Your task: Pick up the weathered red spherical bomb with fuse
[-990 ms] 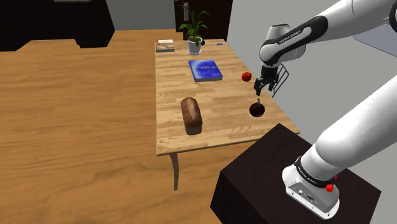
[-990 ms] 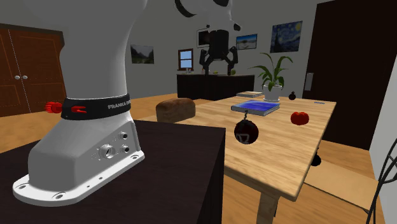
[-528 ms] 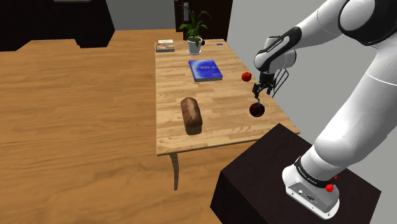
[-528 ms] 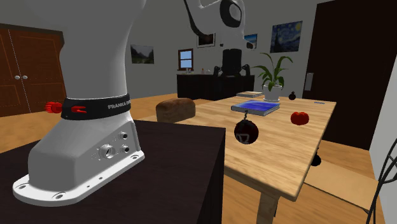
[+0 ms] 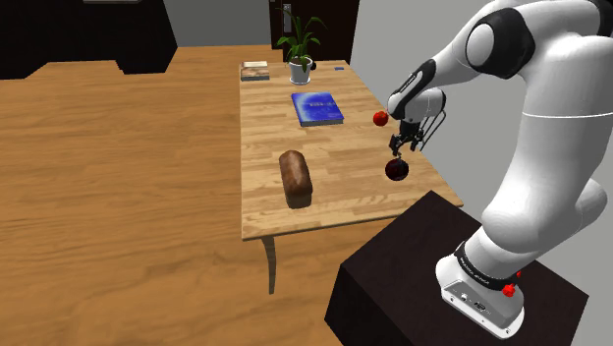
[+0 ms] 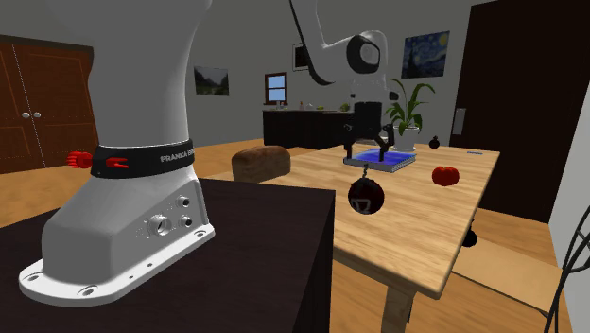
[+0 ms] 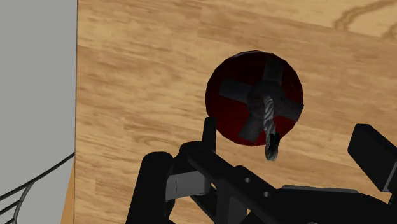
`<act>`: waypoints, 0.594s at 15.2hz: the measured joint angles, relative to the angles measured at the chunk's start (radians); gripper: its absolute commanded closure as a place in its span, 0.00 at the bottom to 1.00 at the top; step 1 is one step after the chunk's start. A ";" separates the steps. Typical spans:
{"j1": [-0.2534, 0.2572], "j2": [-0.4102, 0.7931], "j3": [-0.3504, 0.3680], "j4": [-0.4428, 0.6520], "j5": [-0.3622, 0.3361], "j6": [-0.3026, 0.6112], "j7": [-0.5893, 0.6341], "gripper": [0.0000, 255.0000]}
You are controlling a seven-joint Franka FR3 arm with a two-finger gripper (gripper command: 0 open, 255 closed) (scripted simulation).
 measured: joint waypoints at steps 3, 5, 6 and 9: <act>-0.012 0.042 0.012 0.008 0.017 0.032 -0.010 0.00; -0.018 0.068 0.020 0.015 0.027 0.052 -0.014 0.00; -0.021 0.079 0.024 0.016 0.031 0.061 -0.017 0.00; -0.026 0.099 0.030 0.024 0.038 0.072 -0.020 1.00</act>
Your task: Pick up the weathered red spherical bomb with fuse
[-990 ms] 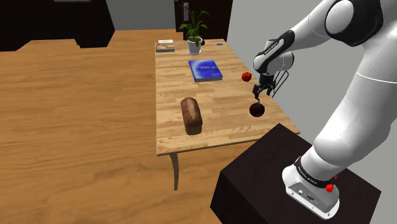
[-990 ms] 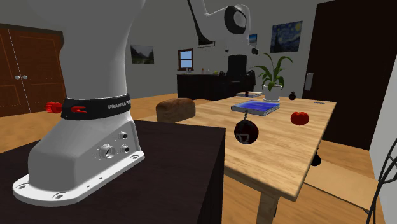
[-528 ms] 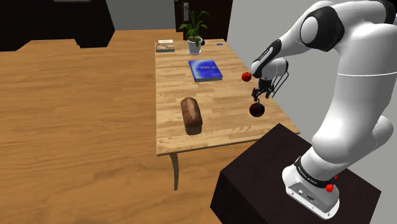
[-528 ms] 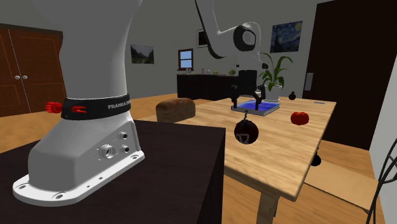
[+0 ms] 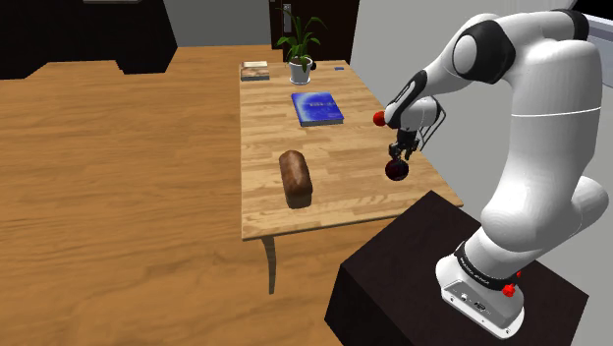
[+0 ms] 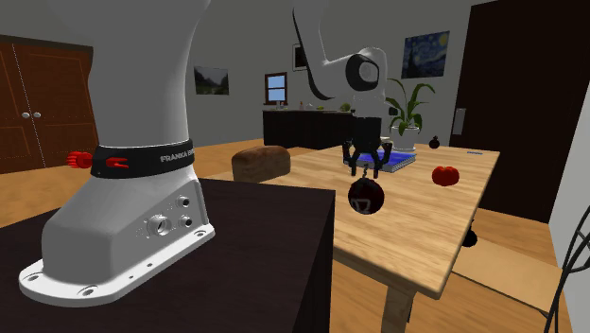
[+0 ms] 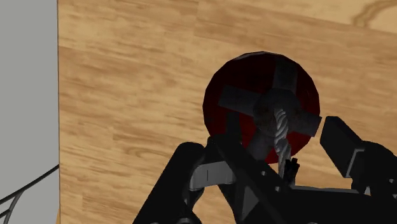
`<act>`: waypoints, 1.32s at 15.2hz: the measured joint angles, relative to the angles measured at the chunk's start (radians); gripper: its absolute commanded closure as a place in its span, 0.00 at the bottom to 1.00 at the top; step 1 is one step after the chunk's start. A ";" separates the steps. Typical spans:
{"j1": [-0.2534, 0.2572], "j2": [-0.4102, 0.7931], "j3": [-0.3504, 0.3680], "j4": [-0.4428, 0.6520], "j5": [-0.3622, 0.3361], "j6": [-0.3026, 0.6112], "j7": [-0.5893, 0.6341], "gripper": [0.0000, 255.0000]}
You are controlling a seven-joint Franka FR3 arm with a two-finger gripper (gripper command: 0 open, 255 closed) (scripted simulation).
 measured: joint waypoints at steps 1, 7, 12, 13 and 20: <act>0.000 0.002 0.001 0.001 0.001 0.001 0.000 1.00; -0.001 0.003 0.001 0.003 0.001 0.001 0.000 1.00; 0.006 -0.021 -0.007 -0.005 -0.008 -0.016 0.005 1.00; 0.010 -0.033 -0.011 -0.008 -0.012 -0.025 0.007 1.00; 0.030 -0.117 -0.037 -0.019 -0.045 -0.096 0.024 1.00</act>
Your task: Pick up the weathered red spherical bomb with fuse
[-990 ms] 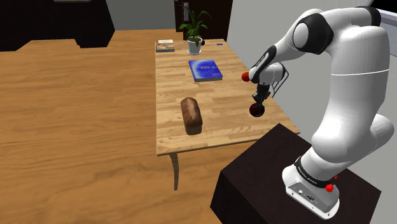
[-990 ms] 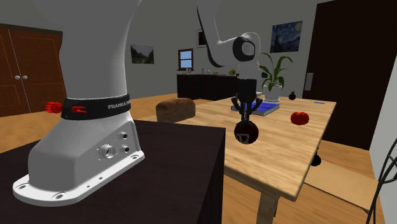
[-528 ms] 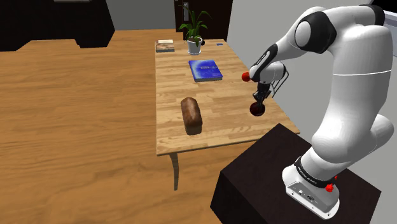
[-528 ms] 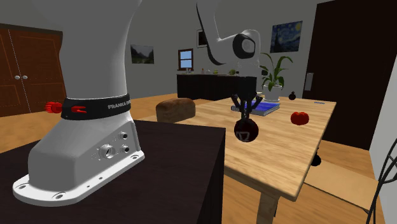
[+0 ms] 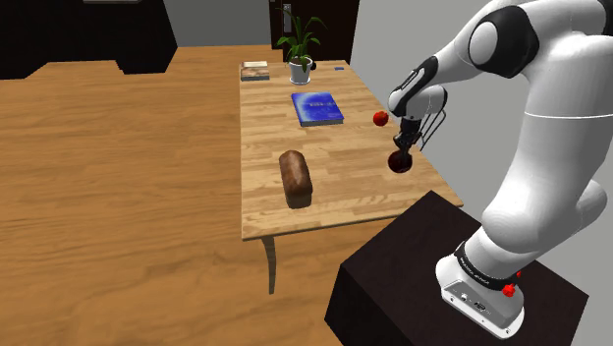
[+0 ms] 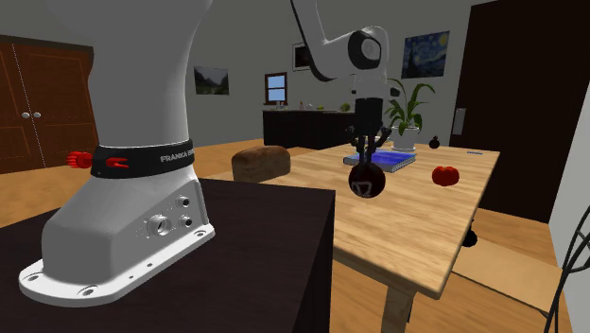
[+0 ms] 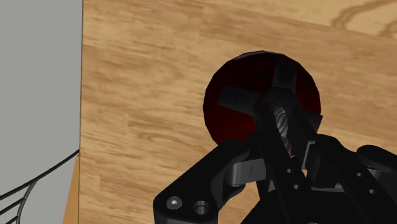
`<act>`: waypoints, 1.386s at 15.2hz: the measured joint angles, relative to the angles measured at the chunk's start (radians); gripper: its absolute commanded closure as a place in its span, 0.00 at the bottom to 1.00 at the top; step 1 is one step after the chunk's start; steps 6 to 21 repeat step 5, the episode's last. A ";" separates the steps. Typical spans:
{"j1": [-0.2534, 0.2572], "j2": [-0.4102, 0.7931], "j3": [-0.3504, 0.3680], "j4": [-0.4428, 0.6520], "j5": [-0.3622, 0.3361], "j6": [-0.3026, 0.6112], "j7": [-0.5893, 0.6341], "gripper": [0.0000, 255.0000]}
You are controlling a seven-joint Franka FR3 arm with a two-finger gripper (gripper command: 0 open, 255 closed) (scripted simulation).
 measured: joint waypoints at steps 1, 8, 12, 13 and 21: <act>0.003 -0.012 -0.003 -0.003 -0.005 -0.009 0.002 1.00; 0.013 -0.053 -0.015 -0.004 -0.023 -0.046 0.013 1.00; 0.013 -0.053 -0.015 -0.004 -0.023 -0.046 0.013 1.00; 0.013 -0.053 -0.015 -0.004 -0.023 -0.046 0.013 1.00; 0.013 -0.053 -0.015 -0.004 -0.023 -0.046 0.013 1.00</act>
